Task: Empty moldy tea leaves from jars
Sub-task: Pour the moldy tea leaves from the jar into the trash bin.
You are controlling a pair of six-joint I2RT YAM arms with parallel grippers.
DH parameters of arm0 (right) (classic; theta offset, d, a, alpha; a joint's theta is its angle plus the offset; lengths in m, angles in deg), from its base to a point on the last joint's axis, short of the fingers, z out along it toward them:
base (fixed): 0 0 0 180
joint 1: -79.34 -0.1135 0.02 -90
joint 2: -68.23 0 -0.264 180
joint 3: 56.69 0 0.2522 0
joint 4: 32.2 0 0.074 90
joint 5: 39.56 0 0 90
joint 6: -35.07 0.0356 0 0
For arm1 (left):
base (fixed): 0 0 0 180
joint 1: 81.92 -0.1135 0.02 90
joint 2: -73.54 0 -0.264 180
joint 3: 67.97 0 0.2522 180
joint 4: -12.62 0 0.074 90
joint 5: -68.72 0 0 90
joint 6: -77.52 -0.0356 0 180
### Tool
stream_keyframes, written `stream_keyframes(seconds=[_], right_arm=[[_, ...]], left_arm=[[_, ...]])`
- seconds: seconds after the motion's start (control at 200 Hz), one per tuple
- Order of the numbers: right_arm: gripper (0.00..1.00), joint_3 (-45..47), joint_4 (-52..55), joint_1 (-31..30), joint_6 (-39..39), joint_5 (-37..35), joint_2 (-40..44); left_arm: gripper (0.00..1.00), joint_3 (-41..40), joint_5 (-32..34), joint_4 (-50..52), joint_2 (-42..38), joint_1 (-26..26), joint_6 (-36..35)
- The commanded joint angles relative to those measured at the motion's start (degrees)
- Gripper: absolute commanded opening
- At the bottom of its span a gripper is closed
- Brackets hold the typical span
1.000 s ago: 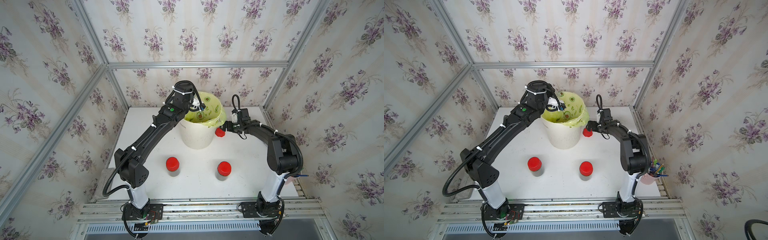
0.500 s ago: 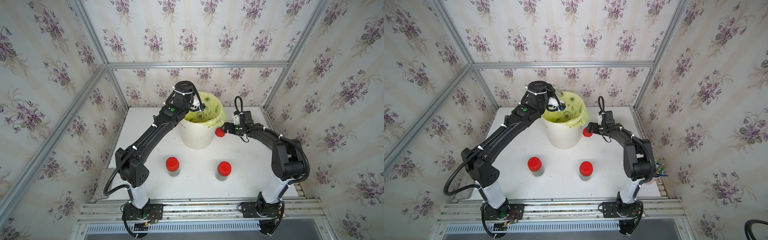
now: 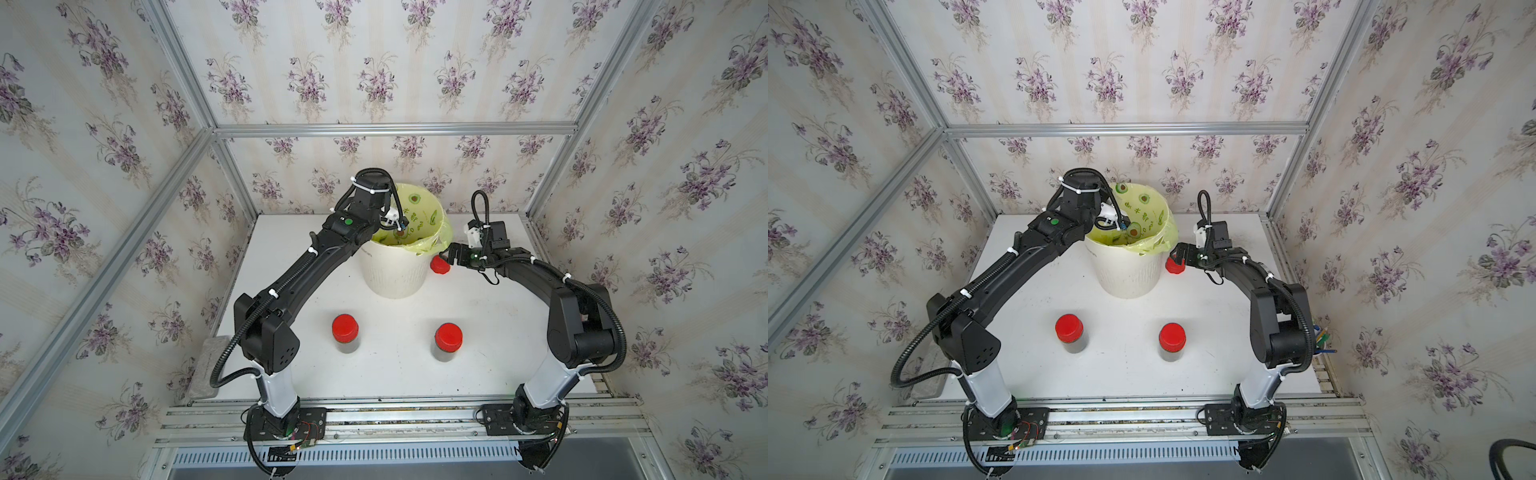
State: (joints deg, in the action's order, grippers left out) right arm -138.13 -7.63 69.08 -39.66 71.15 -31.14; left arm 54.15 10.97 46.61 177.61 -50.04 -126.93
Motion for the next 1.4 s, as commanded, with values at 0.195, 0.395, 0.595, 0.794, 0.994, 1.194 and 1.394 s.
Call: stream_keyframes(seconds=[0.195,0.395,0.595,0.794,0.994,1.194,1.394], right_arm=[[0.97,0.78,-2.94,0.06,1.43,2.85,1.29],[0.96,1.15,-3.27,-0.02,1.59,3.2,1.06],[0.97,1.58,-3.61,0.0,1.73,3.34,1.99],[0.97,1.25,-4.03,0.01,2.12,4.15,1.9],[0.96,1.69,-4.22,0.02,2.35,4.65,2.42],[0.96,2.2,-4.57,0.01,2.58,5.42,3.22],[0.96,2.72,-5.05,-0.02,2.87,5.48,4.25]], left_arm=[[0.66,1.79,2.41,2.91,-0.48,0.0,-3.43],[0.66,3.62,2.43,3.15,0.62,0.01,-4.17],[0.67,3.18,2.37,3.19,0.7,0.33,-4.4],[0.66,6.0,2.89,3.06,1.79,0.48,-4.7],[0.68,4.37,3.05,3.02,0.81,0.55,-3.98],[0.67,6.55,3.33,2.71,1.76,0.59,-4.43],[0.66,5.11,4.33,2.87,0.88,1.43,-4.65]])
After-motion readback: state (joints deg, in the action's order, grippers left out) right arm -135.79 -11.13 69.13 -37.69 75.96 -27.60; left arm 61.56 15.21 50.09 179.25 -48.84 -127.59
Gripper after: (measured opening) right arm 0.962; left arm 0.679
